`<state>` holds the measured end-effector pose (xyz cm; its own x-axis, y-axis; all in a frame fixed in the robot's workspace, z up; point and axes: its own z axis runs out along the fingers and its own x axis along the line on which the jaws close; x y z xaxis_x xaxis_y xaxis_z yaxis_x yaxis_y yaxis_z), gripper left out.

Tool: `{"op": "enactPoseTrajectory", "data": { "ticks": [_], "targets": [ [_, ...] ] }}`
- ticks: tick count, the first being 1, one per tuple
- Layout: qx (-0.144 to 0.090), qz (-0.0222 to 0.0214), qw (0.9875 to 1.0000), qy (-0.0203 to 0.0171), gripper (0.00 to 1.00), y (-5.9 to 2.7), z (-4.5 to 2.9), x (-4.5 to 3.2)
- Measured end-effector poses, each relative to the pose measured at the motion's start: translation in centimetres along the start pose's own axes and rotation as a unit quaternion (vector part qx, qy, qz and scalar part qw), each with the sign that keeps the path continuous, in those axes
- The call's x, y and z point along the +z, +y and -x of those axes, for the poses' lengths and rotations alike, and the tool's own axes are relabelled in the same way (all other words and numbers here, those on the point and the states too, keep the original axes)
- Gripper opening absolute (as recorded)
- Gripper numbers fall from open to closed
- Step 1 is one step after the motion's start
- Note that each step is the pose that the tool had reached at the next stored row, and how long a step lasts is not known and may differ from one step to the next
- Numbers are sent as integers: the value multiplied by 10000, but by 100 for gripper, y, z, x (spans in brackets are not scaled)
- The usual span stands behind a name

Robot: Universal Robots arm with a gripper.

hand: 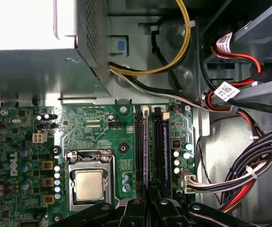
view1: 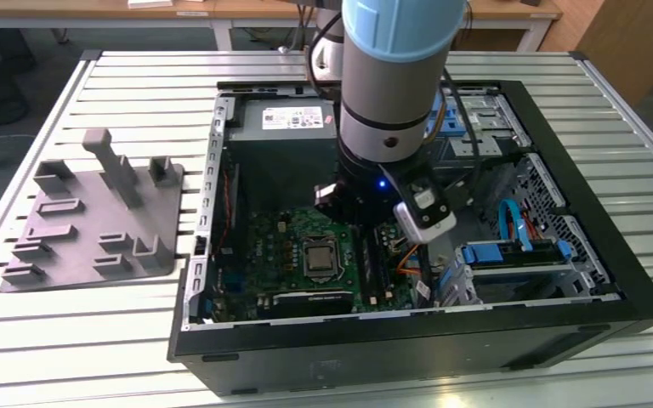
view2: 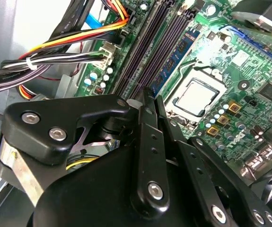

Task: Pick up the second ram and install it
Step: 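Insert the second ram into the second slot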

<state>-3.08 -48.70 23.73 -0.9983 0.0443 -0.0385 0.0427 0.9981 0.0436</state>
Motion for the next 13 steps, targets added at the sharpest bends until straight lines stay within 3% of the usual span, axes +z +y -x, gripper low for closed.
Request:
{"op": "enactPoseTrajectory", "data": {
  "ticks": [13],
  "targets": [
    [0,0,10000,0,14,-4,-4,96]
  ]
}}
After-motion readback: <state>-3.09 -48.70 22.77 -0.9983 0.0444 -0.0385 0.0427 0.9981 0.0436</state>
